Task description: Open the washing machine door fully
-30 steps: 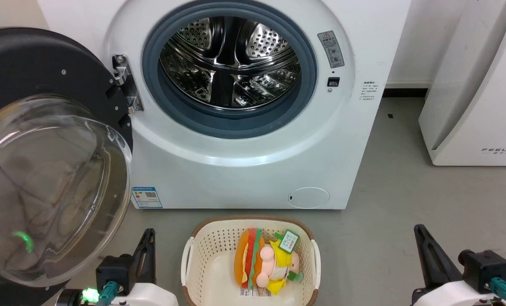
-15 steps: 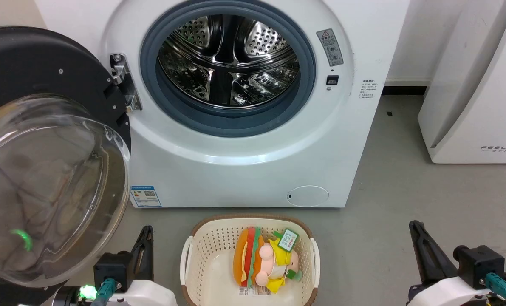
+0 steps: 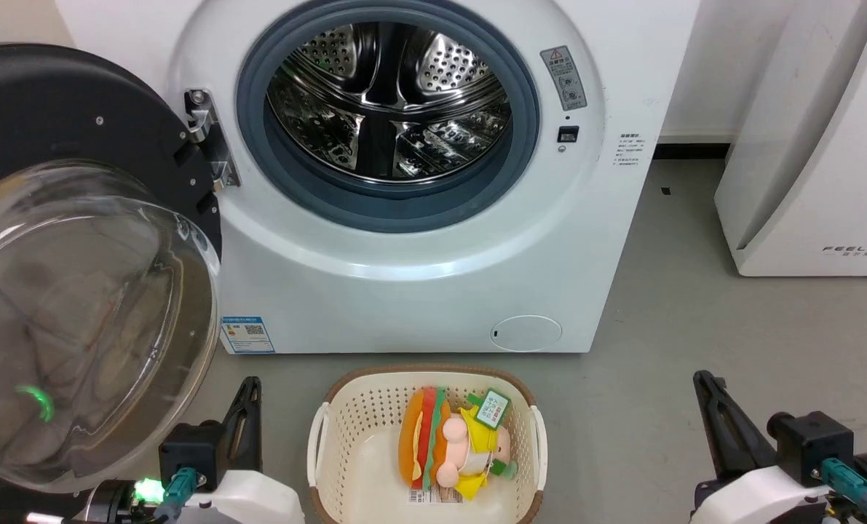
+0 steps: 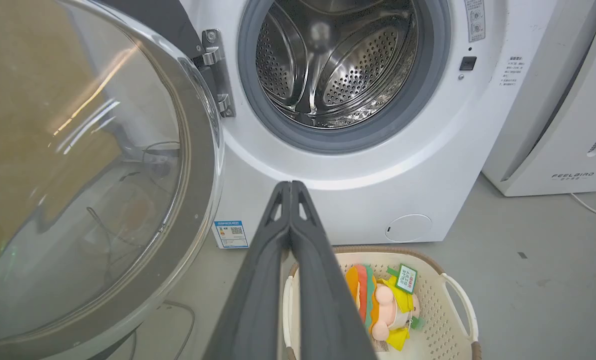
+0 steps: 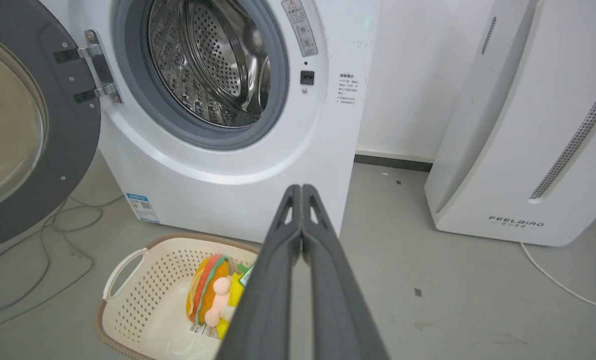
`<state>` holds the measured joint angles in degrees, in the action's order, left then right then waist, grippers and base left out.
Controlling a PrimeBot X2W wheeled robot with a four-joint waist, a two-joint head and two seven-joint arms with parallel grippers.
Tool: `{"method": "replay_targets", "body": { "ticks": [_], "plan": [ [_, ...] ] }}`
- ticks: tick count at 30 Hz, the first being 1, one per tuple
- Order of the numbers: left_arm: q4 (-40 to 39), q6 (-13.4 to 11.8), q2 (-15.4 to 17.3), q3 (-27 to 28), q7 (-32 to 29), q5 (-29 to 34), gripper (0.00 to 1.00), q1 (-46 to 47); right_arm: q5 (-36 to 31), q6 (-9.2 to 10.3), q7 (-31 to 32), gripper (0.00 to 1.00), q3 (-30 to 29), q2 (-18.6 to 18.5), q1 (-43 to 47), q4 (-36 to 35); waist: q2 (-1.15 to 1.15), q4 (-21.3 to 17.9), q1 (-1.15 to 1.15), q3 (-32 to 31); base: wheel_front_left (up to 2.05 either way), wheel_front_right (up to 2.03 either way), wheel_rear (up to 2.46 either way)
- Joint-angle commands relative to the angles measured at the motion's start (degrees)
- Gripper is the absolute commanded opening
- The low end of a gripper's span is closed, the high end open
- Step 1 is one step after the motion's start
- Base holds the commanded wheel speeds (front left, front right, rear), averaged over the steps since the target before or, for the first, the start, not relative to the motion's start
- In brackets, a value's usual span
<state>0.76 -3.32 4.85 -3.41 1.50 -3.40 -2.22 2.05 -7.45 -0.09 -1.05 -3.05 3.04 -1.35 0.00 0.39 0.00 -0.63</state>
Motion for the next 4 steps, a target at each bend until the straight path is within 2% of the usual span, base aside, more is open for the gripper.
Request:
{"method": "replay_targets", "body": {
  "ticks": [1, 4],
  "plan": [
    [-0.29, 0.53, -0.19, 0.5, -0.38, 0.72, 0.0, 1.05, -0.33, -0.03, -0.03, 0.0, 0.21, 0.14, -0.97, 0.28, 0.0, -0.03, 0.0, 0.05, 0.0, 0.0, 0.0],
    [-0.35, 0.87, -0.4, 0.84, -0.52, 1.04, 0.0, 1.19, -0.54, -0.03, -0.01, 0.0, 0.31, 0.14, -1.22, 0.41, 0.0, -0.07, 0.0, 0.12, 0.0, 0.0, 0.0]
  ]
}}
